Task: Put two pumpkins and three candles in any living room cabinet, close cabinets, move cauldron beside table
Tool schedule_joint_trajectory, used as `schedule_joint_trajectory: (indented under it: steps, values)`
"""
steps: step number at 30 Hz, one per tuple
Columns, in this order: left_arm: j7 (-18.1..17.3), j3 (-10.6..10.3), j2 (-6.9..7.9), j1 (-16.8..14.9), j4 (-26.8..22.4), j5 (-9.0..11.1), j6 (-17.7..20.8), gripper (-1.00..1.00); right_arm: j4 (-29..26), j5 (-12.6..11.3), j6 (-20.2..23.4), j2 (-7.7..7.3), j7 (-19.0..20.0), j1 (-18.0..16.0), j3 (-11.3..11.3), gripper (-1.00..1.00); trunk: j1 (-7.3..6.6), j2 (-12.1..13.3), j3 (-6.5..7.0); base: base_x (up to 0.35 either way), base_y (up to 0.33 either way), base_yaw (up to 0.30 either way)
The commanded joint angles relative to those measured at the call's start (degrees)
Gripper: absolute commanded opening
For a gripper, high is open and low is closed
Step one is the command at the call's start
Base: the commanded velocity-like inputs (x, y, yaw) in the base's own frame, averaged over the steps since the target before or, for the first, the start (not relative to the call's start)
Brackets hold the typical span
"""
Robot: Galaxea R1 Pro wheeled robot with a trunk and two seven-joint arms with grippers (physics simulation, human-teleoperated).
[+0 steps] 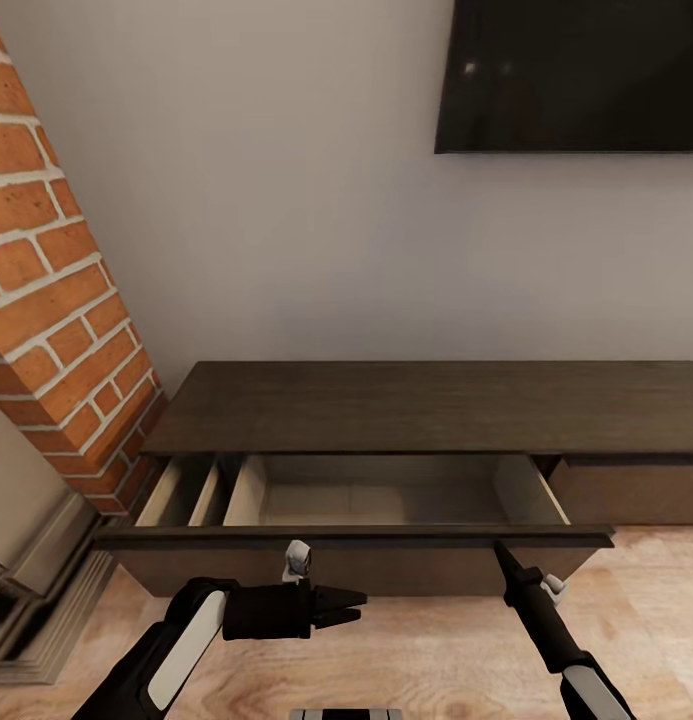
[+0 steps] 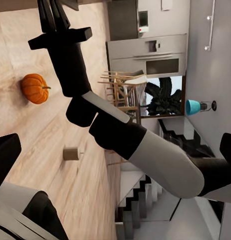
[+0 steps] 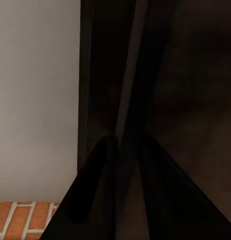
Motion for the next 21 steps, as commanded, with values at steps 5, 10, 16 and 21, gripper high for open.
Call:
schedule_joint_trajectory:
  steps: [5,10,16,21]
  values:
    - [-0.09,-0.09,0.04,-0.04,0.02,0.12,0.21,1.00,-0.20,-0.94,1.09,0.01,1.07,-0.06,0.05,-1.00,-0.03,-0.03,-0.03,-0.095,0.000,0.000]
    - [-0.09,-0.06,0.04,-0.04,0.01,0.12,0.21,1.00,-0.20,-0.92,1.10,0.02,1.07,-0.06,0.05,-1.00,-0.03,-0.03,-0.03,-0.017,0.000,0.000]
    - [-0.10,-0.04,0.04,-0.04,-0.01,0.12,0.21,1.00,-0.20,-0.91,1.09,0.02,1.07,-0.06,0.05,-1.00,-0.03,-0.03,-0.03,-0.148,0.000,0.000]
    - [-0.11,-0.01,0.04,-0.04,-0.01,0.12,0.21,1.00,-0.20,-0.91,1.09,0.02,1.07,-0.06,0.05,-1.00,-0.03,-0.03,-0.03,-0.054,0.000,0.000]
